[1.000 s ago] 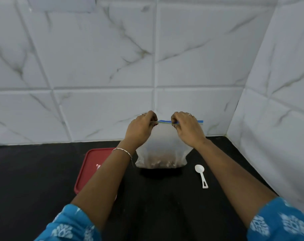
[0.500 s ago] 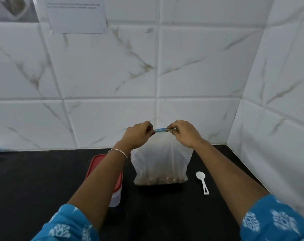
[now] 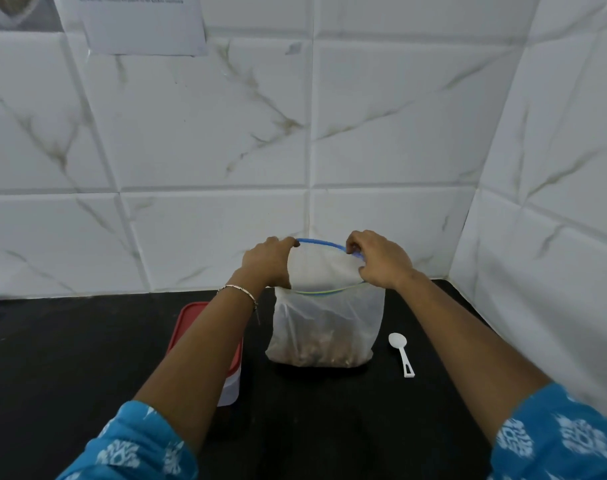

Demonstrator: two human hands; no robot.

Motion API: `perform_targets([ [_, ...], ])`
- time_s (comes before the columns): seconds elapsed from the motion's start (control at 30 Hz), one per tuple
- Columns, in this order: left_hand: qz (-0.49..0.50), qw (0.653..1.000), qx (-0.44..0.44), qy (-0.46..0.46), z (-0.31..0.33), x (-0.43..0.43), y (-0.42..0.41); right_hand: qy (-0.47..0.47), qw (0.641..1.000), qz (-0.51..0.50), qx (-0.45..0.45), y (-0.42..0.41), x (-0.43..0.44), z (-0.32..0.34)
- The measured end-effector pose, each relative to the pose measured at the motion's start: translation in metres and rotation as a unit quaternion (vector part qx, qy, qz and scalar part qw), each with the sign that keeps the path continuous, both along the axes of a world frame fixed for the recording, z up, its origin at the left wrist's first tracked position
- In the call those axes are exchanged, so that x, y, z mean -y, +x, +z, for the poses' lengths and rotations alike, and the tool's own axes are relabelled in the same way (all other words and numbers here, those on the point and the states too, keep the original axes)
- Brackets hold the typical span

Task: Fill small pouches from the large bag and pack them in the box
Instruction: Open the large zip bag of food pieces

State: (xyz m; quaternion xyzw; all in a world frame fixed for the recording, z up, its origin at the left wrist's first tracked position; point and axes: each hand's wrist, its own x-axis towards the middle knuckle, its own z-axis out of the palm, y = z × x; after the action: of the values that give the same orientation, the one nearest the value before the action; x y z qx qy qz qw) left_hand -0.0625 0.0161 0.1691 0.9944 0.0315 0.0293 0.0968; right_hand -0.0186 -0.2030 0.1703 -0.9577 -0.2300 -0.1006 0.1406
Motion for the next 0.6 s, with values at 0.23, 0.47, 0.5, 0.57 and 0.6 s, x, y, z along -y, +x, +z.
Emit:
perform_targets([
  [0.23, 0.020, 0.962, 0.073, -0.263, -0.017, -0.007, -0.005, 0.031, 0.983, -0.182, 0.012, -0.015, 0.018, -0.012],
  [0.47, 0.134, 0.660, 0.070, -0.736, -0.036, -0.007, -0.029, 0.427, 0.875, -0.180, -0.141, -0.031, 0.028, -0.050],
  [0.5, 0.142, 0.624, 0.060, -0.766, -0.041, -0.007, -0.031, 0.492, 0.833, -0.178, -0.177, -0.034, 0.026, -0.054],
  [0.57, 0.149, 0.569, 0.031, -0.808, -0.049, -0.006, -0.036, 0.602, 0.732, -0.165, -0.273, -0.040, 0.020, -0.058],
  [0.6, 0.153, 0.540, 0.017, -0.827, -0.053, -0.004, -0.038, 0.645, 0.675, -0.157, -0.321, -0.041, 0.019, -0.057],
])
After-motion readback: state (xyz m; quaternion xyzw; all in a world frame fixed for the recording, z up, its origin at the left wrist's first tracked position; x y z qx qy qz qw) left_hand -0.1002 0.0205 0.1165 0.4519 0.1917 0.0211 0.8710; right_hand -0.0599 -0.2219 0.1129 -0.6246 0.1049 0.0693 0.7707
